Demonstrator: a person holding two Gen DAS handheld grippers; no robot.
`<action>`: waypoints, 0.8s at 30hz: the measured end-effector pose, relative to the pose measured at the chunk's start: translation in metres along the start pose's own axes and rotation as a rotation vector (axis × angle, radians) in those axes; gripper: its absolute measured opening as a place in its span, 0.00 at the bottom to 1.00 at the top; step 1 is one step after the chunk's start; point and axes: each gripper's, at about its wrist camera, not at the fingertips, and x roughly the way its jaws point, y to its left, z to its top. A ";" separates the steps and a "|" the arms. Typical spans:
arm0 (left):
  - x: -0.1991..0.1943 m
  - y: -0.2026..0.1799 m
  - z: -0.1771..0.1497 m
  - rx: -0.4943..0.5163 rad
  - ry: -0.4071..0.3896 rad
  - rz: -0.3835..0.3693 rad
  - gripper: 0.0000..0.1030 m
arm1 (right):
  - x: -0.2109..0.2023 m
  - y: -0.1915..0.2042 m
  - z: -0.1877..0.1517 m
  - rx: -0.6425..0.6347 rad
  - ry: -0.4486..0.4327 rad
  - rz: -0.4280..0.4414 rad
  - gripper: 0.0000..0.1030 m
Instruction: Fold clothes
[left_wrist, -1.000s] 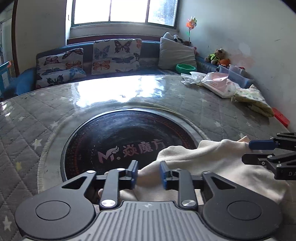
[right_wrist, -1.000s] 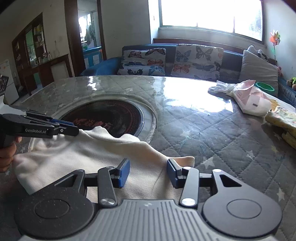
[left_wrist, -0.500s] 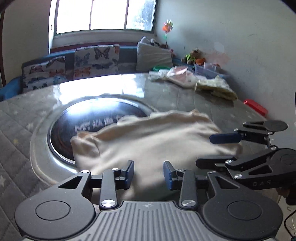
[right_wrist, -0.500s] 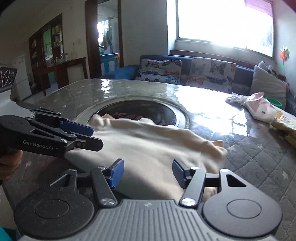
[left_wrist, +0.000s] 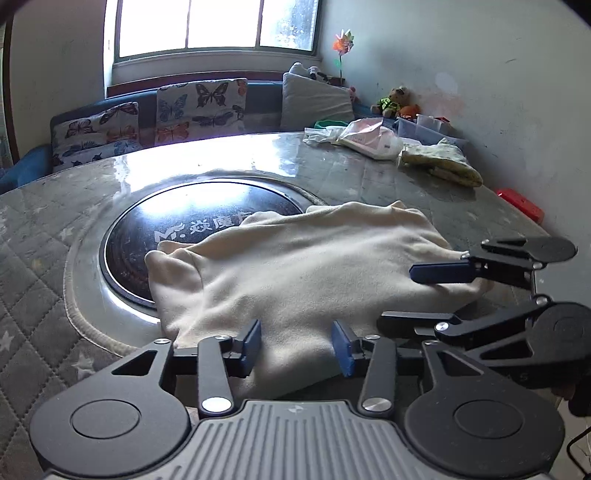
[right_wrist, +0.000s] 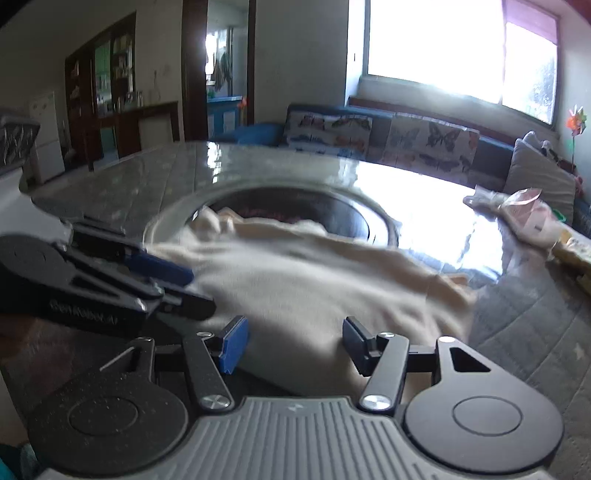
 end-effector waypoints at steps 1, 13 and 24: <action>-0.003 0.000 0.001 -0.007 -0.002 0.000 0.54 | -0.003 -0.001 0.000 0.008 -0.006 0.003 0.56; -0.020 0.002 0.002 -0.041 -0.032 0.082 0.92 | -0.011 -0.003 -0.004 0.034 -0.028 -0.008 0.78; -0.032 0.021 -0.001 -0.116 -0.037 0.147 1.00 | -0.026 0.001 -0.001 0.051 -0.062 -0.011 1.00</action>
